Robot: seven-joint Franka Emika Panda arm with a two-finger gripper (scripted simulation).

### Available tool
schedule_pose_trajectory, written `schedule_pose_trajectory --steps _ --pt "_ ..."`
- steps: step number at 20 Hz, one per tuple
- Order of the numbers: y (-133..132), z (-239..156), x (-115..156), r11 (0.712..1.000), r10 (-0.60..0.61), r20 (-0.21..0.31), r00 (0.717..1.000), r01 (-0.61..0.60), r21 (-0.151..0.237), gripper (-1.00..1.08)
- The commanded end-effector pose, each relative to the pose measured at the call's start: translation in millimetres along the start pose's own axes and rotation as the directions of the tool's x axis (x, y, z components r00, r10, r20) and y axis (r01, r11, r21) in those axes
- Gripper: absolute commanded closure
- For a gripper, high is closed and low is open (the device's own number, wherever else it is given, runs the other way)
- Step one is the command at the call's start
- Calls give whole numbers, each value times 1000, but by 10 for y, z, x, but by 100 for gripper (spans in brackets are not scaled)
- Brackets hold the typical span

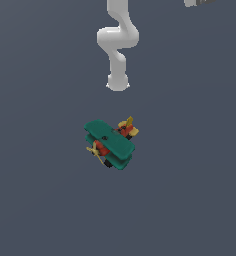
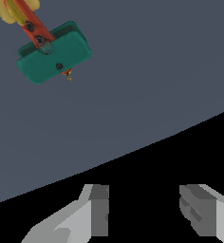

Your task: Pick up the object and move it to a goal position.

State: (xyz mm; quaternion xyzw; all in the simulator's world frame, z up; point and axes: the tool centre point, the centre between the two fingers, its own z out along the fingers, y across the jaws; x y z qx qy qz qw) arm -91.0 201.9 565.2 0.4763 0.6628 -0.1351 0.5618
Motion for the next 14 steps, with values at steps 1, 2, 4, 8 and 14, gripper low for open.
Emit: schedule_pose_trajectory --steps 1,2,4,8,14 --pt "27 15 105 998 -66 31 997 66 2 -20" --pt "36 24 150 996 -92 42 995 92 4 -20" --pt "53 47 240 989 -145 65 987 145 11 -20" --pt "79 112 431 968 -251 106 962 249 30 -20" --pt "96 254 737 913 -408 156 899 401 76 -20"
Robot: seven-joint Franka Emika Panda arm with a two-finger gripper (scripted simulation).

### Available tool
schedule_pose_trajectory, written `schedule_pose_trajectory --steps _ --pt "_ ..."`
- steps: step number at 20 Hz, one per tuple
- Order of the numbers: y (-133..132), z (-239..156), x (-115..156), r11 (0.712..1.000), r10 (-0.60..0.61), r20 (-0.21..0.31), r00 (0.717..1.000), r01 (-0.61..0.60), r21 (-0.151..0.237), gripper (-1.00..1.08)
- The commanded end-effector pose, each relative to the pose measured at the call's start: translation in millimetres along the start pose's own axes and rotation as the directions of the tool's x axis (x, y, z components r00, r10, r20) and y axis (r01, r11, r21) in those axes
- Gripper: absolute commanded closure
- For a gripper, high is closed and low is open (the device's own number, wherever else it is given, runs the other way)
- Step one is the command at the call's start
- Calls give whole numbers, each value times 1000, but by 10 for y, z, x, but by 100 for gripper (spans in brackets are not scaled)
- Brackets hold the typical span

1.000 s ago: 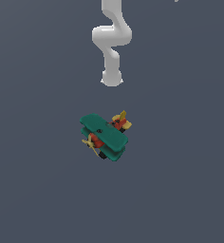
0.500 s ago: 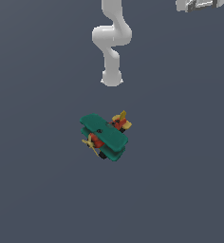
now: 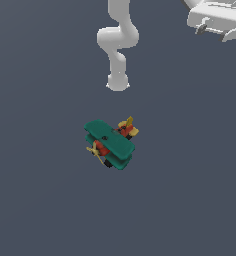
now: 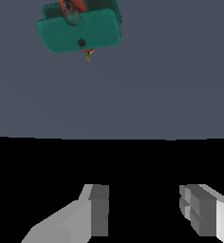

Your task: Pick up the object and move it to a goal position.

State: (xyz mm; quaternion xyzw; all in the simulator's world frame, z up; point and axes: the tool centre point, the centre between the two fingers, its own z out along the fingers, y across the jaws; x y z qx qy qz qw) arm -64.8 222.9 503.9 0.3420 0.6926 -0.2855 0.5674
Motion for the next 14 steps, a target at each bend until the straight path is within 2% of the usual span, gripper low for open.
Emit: schedule_pose_trajectory --steps 1,8,14 --pt "54 47 129 997 -71 24 997 71 13 -20" --pt "181 231 525 962 -271 72 960 266 62 -20" --pt "254 442 898 897 -438 91 894 427 116 -20"
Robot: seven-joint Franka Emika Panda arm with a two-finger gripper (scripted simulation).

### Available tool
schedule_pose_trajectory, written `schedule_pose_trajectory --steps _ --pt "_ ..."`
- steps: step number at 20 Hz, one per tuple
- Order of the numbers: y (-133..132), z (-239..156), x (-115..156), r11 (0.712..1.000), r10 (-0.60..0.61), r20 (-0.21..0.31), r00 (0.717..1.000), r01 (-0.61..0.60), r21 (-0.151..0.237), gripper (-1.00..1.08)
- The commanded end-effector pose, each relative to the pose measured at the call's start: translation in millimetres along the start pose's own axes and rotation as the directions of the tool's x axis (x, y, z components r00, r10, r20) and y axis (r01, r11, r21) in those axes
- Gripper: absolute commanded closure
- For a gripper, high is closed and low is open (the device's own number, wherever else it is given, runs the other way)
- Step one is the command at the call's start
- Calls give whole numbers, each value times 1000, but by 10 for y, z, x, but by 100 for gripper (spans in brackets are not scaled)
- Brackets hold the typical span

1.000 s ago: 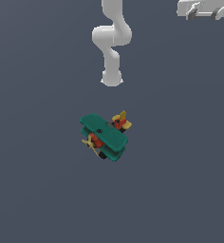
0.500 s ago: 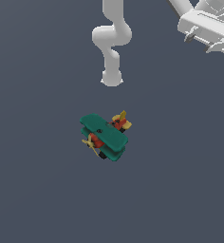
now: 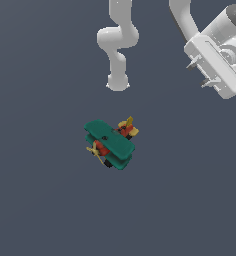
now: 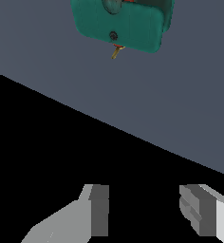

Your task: Pick up the object and move it to a goal position.

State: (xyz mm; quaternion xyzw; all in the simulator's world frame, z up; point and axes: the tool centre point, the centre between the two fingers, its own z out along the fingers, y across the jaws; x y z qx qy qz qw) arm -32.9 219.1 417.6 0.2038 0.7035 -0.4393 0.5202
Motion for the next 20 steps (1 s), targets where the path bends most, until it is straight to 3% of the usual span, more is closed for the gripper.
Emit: schedule_pose_trajectory --steps 1,6,10,15,20 --pt "94 75 146 997 -76 13 997 76 18 -20" --pt "266 249 461 973 -226 27 974 225 56 -20" --pt "387 408 735 936 -345 27 938 341 88 -20" --pt "513 630 1104 868 -486 15 874 481 125 -20" --pt "604 872 1500 777 -617 -10 787 611 155 -20"
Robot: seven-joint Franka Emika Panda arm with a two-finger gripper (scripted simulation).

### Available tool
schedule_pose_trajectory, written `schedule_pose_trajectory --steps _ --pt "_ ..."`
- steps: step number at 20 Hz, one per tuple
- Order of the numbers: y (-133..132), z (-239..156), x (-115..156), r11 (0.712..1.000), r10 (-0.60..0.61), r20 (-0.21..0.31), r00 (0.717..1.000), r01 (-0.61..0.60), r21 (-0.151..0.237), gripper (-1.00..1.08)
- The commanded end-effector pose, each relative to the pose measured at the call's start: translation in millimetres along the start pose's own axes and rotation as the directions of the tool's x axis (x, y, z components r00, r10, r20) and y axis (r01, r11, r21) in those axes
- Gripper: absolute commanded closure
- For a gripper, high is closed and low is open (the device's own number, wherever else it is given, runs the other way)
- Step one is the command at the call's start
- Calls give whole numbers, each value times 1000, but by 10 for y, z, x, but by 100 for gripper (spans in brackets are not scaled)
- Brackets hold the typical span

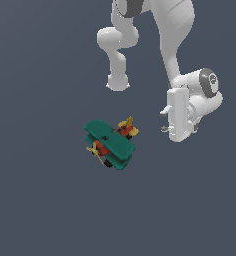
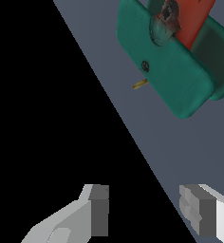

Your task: Pick up the object and move it to a goal position.

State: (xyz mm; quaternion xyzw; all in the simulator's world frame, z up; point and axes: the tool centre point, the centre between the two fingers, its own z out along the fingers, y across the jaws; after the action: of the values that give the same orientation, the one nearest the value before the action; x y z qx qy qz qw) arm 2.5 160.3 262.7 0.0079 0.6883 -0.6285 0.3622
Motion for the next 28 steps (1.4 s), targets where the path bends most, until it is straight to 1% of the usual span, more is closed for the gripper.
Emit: schedule_pose_trajectory --steps 1,5,10,14,18,23,28 --pt "166 103 145 997 -81 -3 997 81 15 -20" --pt "421 273 397 978 -207 -15 978 207 35 -20" --pt "675 460 692 940 -336 -33 941 337 49 -20" --pt "815 571 877 910 -408 -46 912 410 54 -20" --pt "905 646 1006 887 -455 -56 889 458 56 -20" --pt "954 687 1079 873 -480 -61 875 484 57 -20" --pt "945 722 1074 875 -478 -61 876 481 57 -20"
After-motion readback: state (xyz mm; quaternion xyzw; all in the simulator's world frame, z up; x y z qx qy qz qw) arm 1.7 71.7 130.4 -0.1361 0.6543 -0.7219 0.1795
